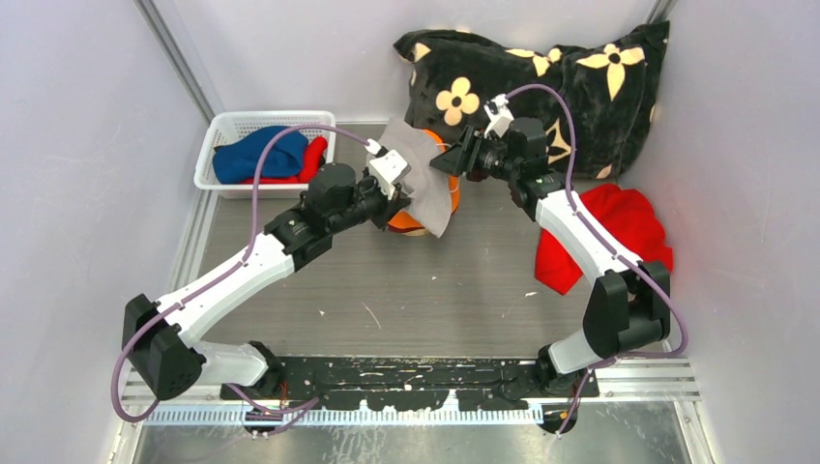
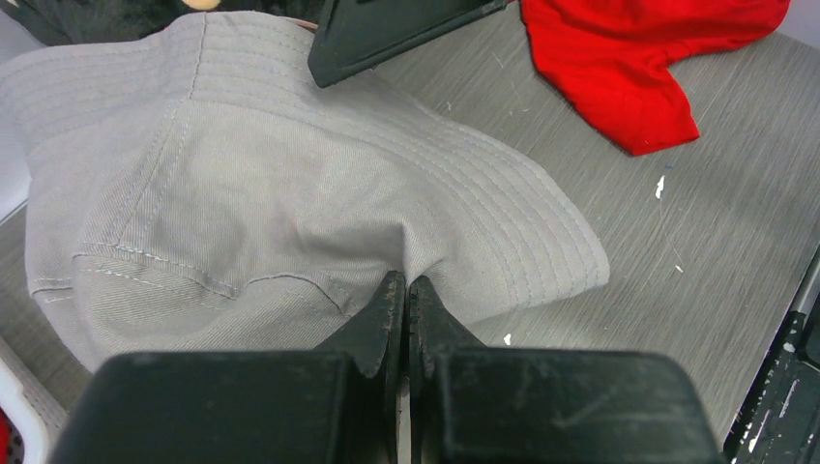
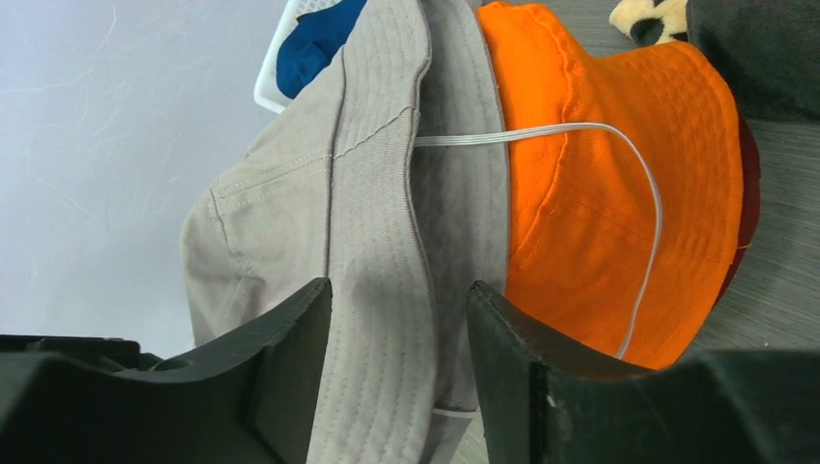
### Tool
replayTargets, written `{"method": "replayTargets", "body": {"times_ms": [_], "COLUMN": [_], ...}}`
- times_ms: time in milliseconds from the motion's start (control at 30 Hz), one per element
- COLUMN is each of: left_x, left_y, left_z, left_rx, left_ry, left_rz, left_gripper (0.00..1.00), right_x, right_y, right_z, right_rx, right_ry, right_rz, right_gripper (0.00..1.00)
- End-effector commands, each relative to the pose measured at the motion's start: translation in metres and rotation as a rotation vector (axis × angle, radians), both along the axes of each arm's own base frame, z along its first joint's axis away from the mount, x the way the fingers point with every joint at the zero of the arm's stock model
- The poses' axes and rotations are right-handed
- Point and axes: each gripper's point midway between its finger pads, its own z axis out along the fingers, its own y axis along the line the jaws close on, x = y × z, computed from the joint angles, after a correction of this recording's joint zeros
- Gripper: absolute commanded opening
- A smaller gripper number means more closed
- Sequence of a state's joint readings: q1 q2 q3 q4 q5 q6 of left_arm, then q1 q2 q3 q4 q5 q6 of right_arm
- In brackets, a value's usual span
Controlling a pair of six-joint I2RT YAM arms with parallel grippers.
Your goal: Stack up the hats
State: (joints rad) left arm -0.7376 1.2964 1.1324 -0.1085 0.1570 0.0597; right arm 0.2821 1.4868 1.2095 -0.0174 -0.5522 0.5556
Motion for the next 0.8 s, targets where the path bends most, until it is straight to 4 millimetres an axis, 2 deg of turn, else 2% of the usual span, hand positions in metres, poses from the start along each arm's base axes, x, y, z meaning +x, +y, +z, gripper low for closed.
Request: {"method": "replayTargets", "body": {"times_ms": [0,367,467,600,700,767], "left_x": [-0.003,-0.004,-0.003,0.001,0.008,0.012], "left_y": [0.001,0.0,0.0,0.005,0.011,0.016], "left_z": [0.036,0.033,0.033,0.042,0.055,0.072], "left_rx": [-0.081,-0.079,-0.079,-0.083,-0.078,-0.094], "left_ry": [-0.077,-0.071,-0.07,-0.077,-0.086,-0.112], "left_rz": [0.002,-0.003,0.001,0.039,0.09,0.128], "left_gripper": [0.0,0.0,0.0,0.0,0.09,0.14], "right_x": [0.004,0.005,0.004,0.004,0.003,0.002], "right_y": [0.005,0.004,0.002,-0.002,-0.003,-0.002], "right_z": [0.03,0.035,0.043,0.073,0.106,0.128], "right_rx": [0.02,0.005,-0.003,-0.001,0.015,0.029], "right_ry": [-0.085,-0.101,-0.125,-0.207,-0.288,-0.334], "right_rz": [0.019,0.004,-0.008,-0.024,-0.032,-0.028], "right_gripper": [0.55,0.09,0.02,0.01,0.01,0.01]}}
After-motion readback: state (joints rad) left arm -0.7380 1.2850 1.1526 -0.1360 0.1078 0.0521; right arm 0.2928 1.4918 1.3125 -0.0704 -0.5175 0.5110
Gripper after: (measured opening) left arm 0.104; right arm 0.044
